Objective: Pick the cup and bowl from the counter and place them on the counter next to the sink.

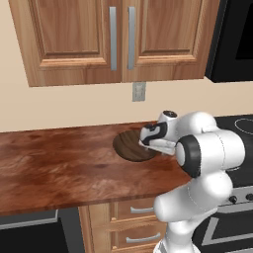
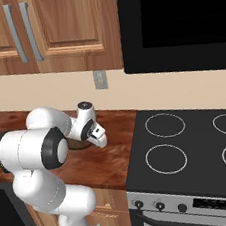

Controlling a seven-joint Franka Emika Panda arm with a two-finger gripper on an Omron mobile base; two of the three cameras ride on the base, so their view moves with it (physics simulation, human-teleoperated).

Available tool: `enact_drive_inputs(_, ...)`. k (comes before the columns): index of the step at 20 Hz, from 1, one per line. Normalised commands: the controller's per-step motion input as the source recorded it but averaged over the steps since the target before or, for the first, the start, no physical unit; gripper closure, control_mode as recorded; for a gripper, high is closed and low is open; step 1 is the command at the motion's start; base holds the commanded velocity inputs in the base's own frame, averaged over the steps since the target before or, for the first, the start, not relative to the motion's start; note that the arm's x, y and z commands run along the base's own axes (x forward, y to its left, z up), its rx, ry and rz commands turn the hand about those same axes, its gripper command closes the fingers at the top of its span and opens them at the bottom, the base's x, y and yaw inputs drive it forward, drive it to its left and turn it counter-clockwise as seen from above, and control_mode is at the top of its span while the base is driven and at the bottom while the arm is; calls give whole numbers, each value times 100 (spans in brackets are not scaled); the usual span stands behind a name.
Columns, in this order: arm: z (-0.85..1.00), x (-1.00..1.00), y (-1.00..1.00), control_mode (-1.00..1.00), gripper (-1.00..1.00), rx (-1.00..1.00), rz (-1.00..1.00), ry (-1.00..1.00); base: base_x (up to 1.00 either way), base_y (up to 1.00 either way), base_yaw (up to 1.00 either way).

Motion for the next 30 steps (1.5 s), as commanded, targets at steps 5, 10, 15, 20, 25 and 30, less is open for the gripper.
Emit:
enact_drive_inputs(5,-20,13,3,-100,-100,0,0,3,0,0,0)
enact_drive_inputs(10,-9,15,7,-100,-100,0,0,6,0,0,0)
enact_drive_inputs(15,-5,4,4,-100,-100,0,0,2,0,0,0)
enact_drive_inputs(20,0,0,0,-100,100,0,0,0,0,0,0)
enact_drive_inputs(25,0,0,0,-100,100,0,0,0,0,0,0)
enact_drive_inputs(30,0,0,0,-100,100,0,0,0,0,0,0)
